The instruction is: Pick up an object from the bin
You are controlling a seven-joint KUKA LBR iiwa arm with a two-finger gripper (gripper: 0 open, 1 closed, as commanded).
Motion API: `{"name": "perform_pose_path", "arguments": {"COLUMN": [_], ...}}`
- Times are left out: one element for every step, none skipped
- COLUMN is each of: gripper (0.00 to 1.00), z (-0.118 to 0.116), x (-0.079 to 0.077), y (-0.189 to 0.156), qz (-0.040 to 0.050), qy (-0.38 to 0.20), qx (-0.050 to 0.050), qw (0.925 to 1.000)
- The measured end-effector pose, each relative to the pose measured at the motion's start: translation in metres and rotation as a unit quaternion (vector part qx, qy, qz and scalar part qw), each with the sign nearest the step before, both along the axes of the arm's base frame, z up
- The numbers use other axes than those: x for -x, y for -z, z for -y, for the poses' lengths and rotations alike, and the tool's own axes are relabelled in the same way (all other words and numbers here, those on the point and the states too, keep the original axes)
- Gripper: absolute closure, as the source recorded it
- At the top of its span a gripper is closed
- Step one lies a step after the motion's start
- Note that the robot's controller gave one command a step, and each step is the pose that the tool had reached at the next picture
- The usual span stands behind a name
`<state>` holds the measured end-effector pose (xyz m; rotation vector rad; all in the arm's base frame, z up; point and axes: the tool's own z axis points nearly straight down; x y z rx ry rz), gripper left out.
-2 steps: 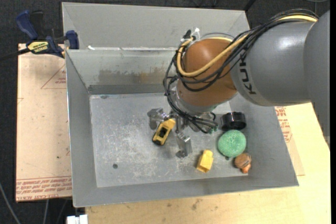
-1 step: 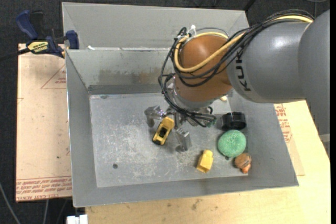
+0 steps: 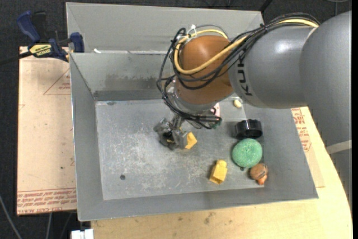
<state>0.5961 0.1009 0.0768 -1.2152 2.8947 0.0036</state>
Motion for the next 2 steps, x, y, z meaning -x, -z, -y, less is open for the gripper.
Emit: {"name": "perform_pose_path", "arguments": {"gripper": [1.00,1.00], "z": [0.000,0.013], "x": [0.000,0.007], "y": [0.000,-0.044], "qz": [-0.0001,0.0005], "qy": [0.000,0.000], "qx": [0.000,0.000], "qw": [1.0000,1.0000]}}
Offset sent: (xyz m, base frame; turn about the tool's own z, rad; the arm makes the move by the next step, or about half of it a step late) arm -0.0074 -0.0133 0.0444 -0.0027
